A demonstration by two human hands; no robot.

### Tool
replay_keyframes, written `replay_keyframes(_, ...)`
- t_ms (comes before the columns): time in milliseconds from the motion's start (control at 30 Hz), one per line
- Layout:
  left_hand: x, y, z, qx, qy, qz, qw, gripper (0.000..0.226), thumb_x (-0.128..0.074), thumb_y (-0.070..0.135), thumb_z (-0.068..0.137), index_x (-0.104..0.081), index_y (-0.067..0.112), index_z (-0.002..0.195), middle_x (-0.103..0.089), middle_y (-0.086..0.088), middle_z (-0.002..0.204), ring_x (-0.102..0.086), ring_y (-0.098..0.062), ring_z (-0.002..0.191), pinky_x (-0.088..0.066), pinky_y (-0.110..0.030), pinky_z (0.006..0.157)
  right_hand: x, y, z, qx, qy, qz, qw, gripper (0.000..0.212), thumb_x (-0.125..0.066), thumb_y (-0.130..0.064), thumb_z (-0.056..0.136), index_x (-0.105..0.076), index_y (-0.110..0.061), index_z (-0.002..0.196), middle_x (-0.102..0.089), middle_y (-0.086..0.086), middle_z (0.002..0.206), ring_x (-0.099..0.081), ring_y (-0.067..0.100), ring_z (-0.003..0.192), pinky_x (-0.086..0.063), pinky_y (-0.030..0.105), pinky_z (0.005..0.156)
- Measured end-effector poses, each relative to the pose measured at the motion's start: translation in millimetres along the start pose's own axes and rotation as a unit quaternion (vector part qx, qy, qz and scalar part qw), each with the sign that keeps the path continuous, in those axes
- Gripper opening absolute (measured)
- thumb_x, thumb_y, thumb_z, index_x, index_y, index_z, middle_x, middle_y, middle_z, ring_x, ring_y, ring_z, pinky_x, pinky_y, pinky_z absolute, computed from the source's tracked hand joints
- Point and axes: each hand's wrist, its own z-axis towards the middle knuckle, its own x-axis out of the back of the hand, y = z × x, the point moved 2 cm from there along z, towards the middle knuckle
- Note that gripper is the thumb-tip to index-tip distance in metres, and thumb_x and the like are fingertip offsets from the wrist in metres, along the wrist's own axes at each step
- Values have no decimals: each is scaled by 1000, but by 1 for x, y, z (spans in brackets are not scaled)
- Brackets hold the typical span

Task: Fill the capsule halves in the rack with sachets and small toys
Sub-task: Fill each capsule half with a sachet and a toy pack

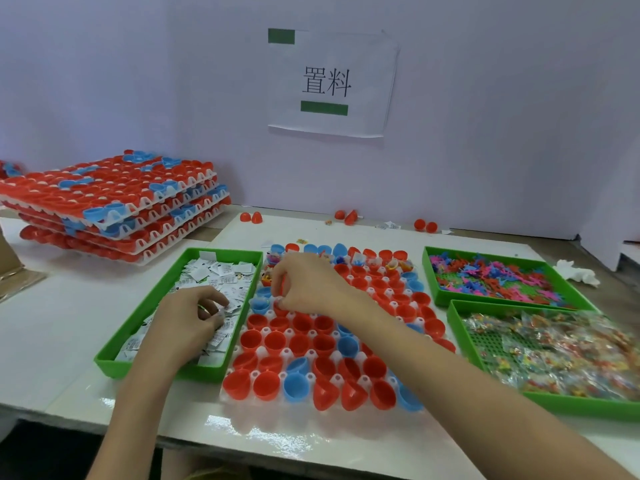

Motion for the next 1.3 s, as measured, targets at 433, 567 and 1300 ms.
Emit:
replay_keyframes(433, 3, 0, -2, -34, 22, -30, 999, 34, -77, 2, 80, -68, 35, 82, -68, 8, 77, -63, -11, 75, -44, -26, 61, 45, 46, -37, -84, 44, 197, 976, 17, -74, -25, 87, -72, -24, 104, -72, -4, 102, -67, 8, 93, -55, 32, 90)
replay_keyframes(567, 9, 1, -7, -38, 72, -75, 994, 37, -77, 2, 80, -69, 38, 85, -68, 9, 82, -64, -11, 79, -49, -36, 70, 88, 104, -97, -168, 119, 159, 965, 6, -74, -28, 87, -73, -31, 93, -72, -11, 96, -68, 6, 88, -58, 35, 87)
replay_keyframes(1300, -44, 173, -122, -100, -83, -499, 857, 37, -92, 26, 51, -77, 32, 84, -67, 5, 67, -53, -5, 58, -50, -19, 56, 67, 184, -192, -396, 160, 105, 898, 22, -87, -14, 74, -72, -25, 86, -67, -1, 90, -63, 10, 78, -42, 18, 55)
